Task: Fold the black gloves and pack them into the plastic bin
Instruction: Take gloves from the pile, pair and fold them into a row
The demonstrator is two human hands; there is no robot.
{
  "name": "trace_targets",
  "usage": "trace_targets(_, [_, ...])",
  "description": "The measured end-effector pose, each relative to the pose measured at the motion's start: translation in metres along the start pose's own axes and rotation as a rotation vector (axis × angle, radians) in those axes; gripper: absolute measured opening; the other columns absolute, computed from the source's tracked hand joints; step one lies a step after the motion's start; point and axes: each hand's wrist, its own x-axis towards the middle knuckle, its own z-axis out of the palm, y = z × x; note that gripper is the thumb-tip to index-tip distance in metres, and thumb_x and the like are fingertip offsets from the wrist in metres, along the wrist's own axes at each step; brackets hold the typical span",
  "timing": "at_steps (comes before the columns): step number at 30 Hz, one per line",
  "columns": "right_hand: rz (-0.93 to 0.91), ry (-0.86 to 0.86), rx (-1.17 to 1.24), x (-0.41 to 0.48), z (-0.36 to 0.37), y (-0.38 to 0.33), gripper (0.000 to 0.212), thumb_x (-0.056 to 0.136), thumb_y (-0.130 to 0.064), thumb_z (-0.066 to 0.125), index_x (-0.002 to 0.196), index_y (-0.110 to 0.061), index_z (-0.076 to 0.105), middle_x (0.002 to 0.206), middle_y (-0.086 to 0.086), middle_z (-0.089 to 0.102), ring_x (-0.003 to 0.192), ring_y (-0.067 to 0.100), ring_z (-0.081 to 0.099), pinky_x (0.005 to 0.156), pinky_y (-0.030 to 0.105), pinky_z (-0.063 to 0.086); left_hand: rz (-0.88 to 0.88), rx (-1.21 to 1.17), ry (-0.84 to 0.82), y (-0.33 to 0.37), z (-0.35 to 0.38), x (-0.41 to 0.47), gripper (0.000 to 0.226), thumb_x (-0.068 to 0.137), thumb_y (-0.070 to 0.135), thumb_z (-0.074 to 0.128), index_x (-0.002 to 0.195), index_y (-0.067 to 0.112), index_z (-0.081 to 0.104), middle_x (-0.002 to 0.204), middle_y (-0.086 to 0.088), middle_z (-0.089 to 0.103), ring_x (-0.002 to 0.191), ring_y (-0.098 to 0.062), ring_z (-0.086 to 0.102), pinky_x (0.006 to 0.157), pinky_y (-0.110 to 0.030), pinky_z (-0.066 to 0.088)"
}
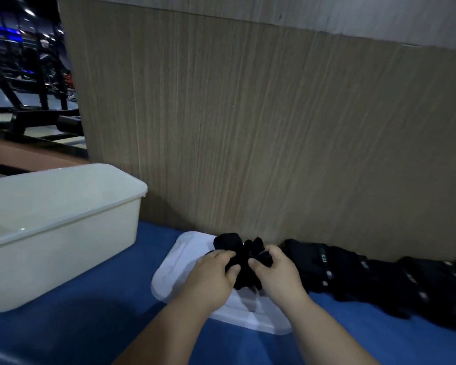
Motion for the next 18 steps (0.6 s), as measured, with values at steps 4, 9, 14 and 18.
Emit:
trace_targets(4, [0.014, 0.035, -0.005, -0.023, -0.03, 0.013, 0.009, 0.089, -0.023, 0.063, 0.086, -0.029, 0.057, 0.077, -0.005, 0.067, 0.069, 0.011, 0.064, 0.058, 0.027, 0.048, 0.001, 0.218, -0.058, 0.017, 0.009, -0.012, 0.05, 0.099, 0.049, 0.036, 0.145, 0.03, 0.038, 0.154, 0.007, 0.03, 0.138, -0.019, 0.028, 0.113, -0.032, 0.024])
trace_targets(9, [0.056, 0.031, 0.132, -0.05, -0.068, 0.033, 0.005, 0.087, -0.017, 0.065, 0.088, -0.022, 0.063, 0.086, 0.0, 0.071, 0.087, 0.019, 0.067, 0.083, 0.04, 0.053, 0.015, 0.235, 0.012, 0.05, 0.012, -0.033, 0.046, 0.098, 0.049, 0.037, 0.141, 0.032, 0.041, 0.154, 0.012, 0.026, 0.139, -0.014, 0.019, 0.113, -0.027, 0.02])
trace_targets(14, [0.12, -0.077, 0.532, -0.078, -0.106, 0.052, 0.02, 0.09, 0.001, 0.057, 0.1, -0.015, 0.067, 0.097, 0.011, 0.072, 0.091, 0.025, 0.067, 0.089, 0.043, 0.05, 0.021, -0.286, -0.18, 0.093, 0.029, -0.051, 0.035, 0.097, 0.036, 0.051, 0.131, 0.034, 0.05, 0.125, 0.012, 0.051, 0.115, -0.005, 0.048, 0.089, -0.017, 0.037])
trace_targets(18, [0.137, -0.115, 0.682, -0.092, -0.134, 0.066, 0.023, 0.092, 0.005, 0.05, 0.107, -0.008, 0.062, 0.097, 0.015, 0.069, 0.09, 0.028, 0.063, 0.082, 0.041, 0.045, -0.1, -0.634, -0.44, 0.114, 0.047, -0.063, 0.039, 0.095, 0.035, 0.055, 0.134, 0.034, 0.048, 0.121, 0.014, 0.06, 0.11, -0.006, 0.058, 0.1, -0.029, 0.046])
